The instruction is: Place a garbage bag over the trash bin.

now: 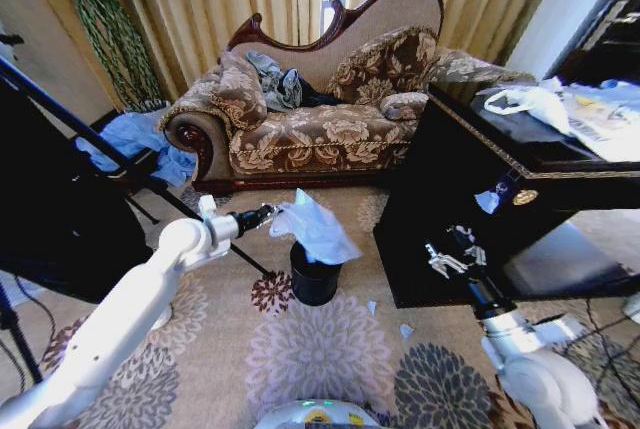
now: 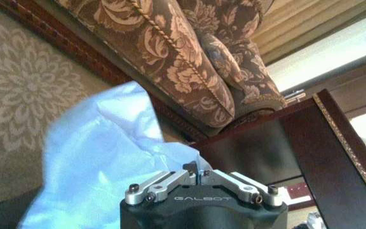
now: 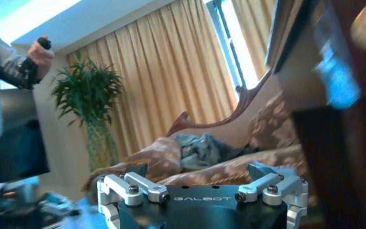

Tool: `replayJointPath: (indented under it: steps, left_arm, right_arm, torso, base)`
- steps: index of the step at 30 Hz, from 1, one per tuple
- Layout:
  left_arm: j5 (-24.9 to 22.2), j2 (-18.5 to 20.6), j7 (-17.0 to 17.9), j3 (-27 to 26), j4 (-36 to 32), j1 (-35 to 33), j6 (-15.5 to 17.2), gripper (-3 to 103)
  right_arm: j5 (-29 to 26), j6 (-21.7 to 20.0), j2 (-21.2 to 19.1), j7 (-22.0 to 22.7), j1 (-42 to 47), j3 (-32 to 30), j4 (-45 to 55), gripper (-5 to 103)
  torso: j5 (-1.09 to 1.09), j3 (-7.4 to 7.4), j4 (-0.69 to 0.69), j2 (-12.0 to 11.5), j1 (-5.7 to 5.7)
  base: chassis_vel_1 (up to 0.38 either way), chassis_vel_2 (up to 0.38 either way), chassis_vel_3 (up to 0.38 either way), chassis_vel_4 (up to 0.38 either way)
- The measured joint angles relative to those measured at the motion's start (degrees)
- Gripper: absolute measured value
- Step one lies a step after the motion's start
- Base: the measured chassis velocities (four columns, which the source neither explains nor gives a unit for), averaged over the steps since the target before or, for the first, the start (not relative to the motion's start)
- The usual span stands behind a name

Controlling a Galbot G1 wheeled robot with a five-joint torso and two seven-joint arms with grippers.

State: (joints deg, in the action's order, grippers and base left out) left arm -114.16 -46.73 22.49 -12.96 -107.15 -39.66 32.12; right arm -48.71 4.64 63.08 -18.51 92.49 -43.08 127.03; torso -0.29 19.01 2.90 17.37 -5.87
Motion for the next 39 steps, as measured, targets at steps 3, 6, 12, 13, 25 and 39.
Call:
replayJointPath:
  steps: [3,6,12,13,25,39]
  left_arm:
    - [-0.45,-0.12,0.76,2.26,1.97,2.6,-0.07,0]
    - [-0.36,-0.62,1.71,5.25,3.3,4.61,-0.44,0]
    - [-0.55,-2.02,3.44,9.55,5.76,8.91,-1.05,0]
    - [-0.55,-2.02,3.44,9.55,5.76,8.91,-1.05,0]
    - [-7.72,0.49,7.09,12.13,2.7,16.98,-1.71,0]
    - [-10.04,1.3,7.93,17.09,0.66,22.12,-1.32,0]
  right_arm:
    - [0.52,-0.52,0.74,1.09,-0.09,6.47,-0.39,100]
    - [0.76,-0.57,1.35,1.86,0.5,11.5,-1.37,100]
    - [3.69,0.07,2.61,2.22,-2.01,22.29,-5.57,95]
    - [3.69,0.07,2.61,2.22,-2.01,22.29,-5.57,95]
    - [7.48,0.08,6.29,4.23,-13.77,34.06,-12.52,61]
    - [12.2,2.48,10.47,5.19,-23.79,35.85,-20.97,25]
  torso:
    - [0.02,0.0,-0.02,0.0,0.0]
    - [0.0,0.0,-0.01,-0.01,0.0]
    - [0.01,0.0,0.0,-0.01,0.0]
    - [0.01,0.0,0.0,-0.01,0.0]
    - [0.0,0.0,-0.02,-0.01,0.0]
    - [0.02,0.0,-0.01,-0.01,0.0]
  base:
    - [0.0,0.0,0.0,0.0]
    - [0.0,0.0,0.0,0.0]
    - [0.0,0.0,0.0,0.0]
    - [0.0,0.0,0.0,0.0]
    - [0.0,0.0,0.0,0.0]
    - [0.0,0.0,0.0,0.0]
